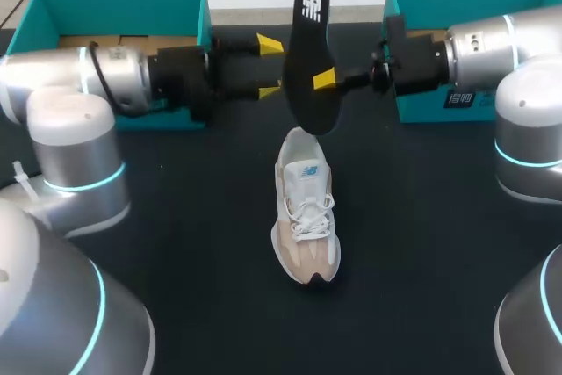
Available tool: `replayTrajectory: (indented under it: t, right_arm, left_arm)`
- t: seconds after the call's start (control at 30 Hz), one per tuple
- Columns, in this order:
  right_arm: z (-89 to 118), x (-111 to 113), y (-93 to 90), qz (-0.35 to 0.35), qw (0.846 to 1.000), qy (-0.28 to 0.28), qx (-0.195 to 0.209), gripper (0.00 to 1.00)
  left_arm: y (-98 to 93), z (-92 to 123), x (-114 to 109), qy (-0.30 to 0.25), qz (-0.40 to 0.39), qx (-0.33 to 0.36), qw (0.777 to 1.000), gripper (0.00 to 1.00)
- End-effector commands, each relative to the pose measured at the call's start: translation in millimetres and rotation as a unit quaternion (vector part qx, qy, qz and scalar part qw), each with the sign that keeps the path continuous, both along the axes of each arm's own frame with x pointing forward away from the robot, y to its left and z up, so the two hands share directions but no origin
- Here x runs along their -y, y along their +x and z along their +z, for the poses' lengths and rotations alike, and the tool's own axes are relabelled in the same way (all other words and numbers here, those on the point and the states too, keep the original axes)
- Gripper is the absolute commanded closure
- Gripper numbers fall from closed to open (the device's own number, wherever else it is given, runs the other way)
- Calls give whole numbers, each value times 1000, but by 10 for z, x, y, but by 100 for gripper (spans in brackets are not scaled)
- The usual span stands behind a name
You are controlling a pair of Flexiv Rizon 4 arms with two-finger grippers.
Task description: Take the shoe out of the shoebox, open the shoe tongue, remove and reinsert the insole, then place the shoe into the shoebox
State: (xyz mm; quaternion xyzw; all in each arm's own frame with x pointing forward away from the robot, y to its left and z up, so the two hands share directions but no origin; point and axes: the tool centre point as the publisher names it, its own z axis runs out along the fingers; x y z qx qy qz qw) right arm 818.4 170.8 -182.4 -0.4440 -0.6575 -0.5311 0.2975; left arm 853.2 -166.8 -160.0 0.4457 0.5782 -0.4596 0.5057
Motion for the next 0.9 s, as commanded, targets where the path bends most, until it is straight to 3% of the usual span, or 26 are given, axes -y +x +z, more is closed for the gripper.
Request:
replayTrajectory:
  t: [0.03, 0.2, 0.33, 0.9]
  right_arm:
    - [47, 29, -32, -3, 1000, -12, 26, 100]
    - [35, 44, 0, -5, 998, -22, 59, 100]
    - [61, 40, 6, -2, 991, -13, 134, 100]
    - [59, 36, 4, -12, 992, -22, 125, 100]
  left_arm:
    - [-71, 48, -195, 42, 12, -67, 997, 0]
    - [-102, -77, -294, 75, 32, -155, 985, 0]
    - [-218, -256, -360, 104, 53, -252, 961, 0]
    - [-218, -256, -360, 104, 53, -252, 961, 0]
